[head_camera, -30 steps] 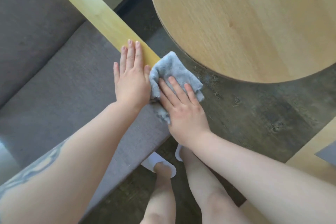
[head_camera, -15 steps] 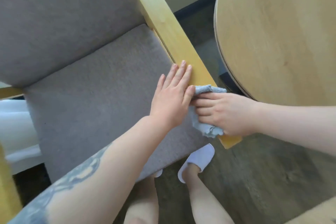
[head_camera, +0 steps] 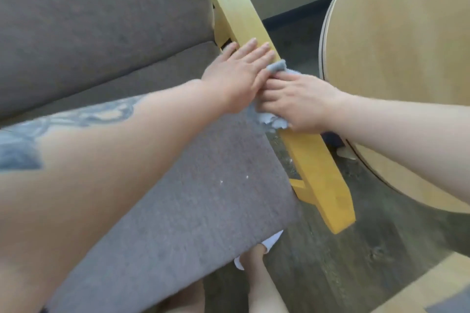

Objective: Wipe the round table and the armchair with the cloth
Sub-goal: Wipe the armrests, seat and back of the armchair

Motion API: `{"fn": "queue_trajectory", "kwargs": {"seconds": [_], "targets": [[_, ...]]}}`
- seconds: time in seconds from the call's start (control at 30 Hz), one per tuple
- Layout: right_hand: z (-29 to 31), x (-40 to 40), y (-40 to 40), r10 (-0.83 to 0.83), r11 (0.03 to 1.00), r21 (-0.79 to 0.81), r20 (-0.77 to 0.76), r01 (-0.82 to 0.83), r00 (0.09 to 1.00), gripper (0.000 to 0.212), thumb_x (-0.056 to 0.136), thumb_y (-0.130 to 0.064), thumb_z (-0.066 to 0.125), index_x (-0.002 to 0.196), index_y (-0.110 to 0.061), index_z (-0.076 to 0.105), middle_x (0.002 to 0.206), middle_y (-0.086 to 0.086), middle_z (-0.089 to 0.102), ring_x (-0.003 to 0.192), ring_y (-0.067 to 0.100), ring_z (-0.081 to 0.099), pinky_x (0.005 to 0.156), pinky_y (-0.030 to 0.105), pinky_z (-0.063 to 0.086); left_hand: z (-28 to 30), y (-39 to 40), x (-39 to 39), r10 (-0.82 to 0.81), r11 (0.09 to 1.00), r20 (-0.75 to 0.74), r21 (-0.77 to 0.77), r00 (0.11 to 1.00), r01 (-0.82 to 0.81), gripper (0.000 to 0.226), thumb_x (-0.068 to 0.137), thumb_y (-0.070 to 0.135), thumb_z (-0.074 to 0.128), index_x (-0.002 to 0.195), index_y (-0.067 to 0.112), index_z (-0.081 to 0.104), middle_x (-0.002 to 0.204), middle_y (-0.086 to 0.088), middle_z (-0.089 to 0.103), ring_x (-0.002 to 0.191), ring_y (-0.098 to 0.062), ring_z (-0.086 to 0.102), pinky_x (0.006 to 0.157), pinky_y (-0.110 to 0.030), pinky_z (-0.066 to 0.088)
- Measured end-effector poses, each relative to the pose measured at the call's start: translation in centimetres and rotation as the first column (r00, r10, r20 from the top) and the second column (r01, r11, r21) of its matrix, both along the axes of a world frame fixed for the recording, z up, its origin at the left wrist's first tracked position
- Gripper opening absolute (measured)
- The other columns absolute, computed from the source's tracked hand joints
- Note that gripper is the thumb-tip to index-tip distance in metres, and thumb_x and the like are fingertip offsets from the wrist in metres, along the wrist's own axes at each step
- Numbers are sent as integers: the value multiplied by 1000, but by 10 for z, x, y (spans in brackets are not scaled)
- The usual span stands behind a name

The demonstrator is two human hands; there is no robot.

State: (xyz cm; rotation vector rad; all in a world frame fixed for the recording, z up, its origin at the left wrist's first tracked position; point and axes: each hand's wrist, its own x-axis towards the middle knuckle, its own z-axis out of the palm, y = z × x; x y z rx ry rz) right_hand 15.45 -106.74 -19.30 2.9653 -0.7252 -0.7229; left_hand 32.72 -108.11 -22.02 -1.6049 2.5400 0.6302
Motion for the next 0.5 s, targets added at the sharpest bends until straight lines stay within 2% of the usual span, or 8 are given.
{"fn": "queue_trajectory", "kwargs": {"seconds": [0.07,0.1,0.2,0.3,0.37,0.43,0.47,0.5], "targets": [[-16,26,-15,-173,982,-68,83,179,981,50,84,-29,39,128,-14,58,141,8,49,140,29,27,117,40,2,4,-21,7,132,990,-21,54,991,-131,51,104,39,13,153,24,15,161,5,6,148,-16,-1,117,-41,3],[-20,34,-9,-270,957,-74,125,280,955,50,84,-24,47,131,-11,55,144,10,46,142,30,23,118,43,2,7,-27,7,139,988,-13,73,990,-137,52,104,39,15,153,23,15,161,4,6,148,-17,-1,117,-42,3],[-26,13,61,-449,881,3,323,473,833,44,78,-14,48,118,-3,62,140,12,49,140,30,28,116,51,18,12,-27,5,96,990,-23,106,995,-93,53,104,40,18,153,22,11,161,2,1,148,-16,-4,117,-40,3],[-17,-19,159,-611,779,113,360,617,705,55,77,-9,47,132,-6,54,149,5,40,144,25,22,116,50,19,-2,4,9,163,986,-120,64,979,-156,54,104,37,19,154,22,6,161,3,-3,148,-15,-6,118,-38,2],[-19,-13,204,-745,620,186,443,762,498,64,73,0,57,137,-9,50,150,1,37,146,22,18,117,48,15,-21,46,18,274,962,-138,28,952,-273,56,103,32,23,154,20,3,161,2,-4,148,-16,-6,119,-39,2],[-27,24,221,-833,421,306,503,854,231,66,73,7,55,137,-11,50,151,0,36,146,22,16,118,45,11,-48,100,37,445,895,-68,80,893,-440,60,102,29,27,154,18,-1,161,-1,-7,148,-19,-7,119,-41,2],[-34,49,222,-847,368,358,509,858,151,64,75,6,51,137,-11,50,151,1,36,146,22,16,119,43,9,-61,128,49,524,847,-18,118,851,-519,62,102,30,30,153,17,-2,161,-3,-8,148,-20,-7,119,-42,1],[-44,73,224,-854,379,396,498,837,151,63,75,1,47,137,-11,50,151,2,36,146,23,16,119,41,9,-73,155,63,583,800,32,149,812,-581,64,101,32,31,153,16,-2,161,-4,-8,148,-22,-7,118,-43,0]]}}
